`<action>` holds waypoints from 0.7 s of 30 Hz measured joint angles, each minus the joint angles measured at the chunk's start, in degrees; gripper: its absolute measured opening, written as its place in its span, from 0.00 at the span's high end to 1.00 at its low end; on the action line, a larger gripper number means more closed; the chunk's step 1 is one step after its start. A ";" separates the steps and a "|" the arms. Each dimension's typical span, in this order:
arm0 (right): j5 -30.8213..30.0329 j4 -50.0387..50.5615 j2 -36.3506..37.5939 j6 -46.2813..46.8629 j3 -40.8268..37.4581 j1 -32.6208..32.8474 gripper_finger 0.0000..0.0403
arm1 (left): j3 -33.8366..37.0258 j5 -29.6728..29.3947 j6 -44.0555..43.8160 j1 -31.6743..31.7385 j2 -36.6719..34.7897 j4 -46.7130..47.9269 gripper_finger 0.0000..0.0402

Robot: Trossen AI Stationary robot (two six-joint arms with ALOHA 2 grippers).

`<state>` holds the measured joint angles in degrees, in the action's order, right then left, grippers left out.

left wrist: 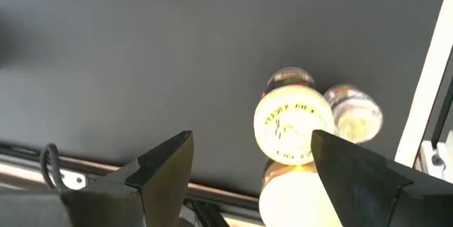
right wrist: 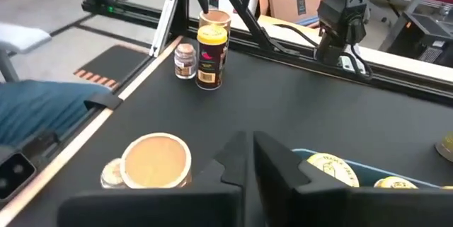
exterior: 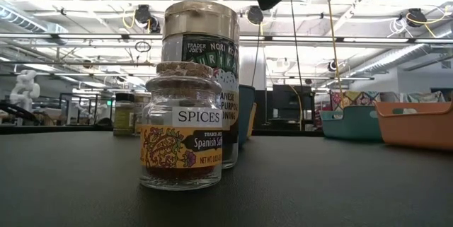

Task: Sort spices by type
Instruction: Put the yellow seasoning bottle into the dark blue bin

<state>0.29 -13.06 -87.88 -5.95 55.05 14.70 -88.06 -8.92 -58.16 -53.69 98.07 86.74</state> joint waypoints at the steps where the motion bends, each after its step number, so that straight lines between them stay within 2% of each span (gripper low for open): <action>1: 0.00 -0.07 0.01 0.02 0.00 0.02 0.97 | 0.56 0.61 0.01 -0.01 0.00 -0.28 0.29; 21: -0.17 1.25 0.02 0.67 0.00 -0.13 1.00 | 2.82 1.02 1.72 0.04 -0.03 -9.76 0.29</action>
<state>0.12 -11.82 -87.85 -5.28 55.05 14.57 -85.24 -7.91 -56.44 -53.65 98.04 76.98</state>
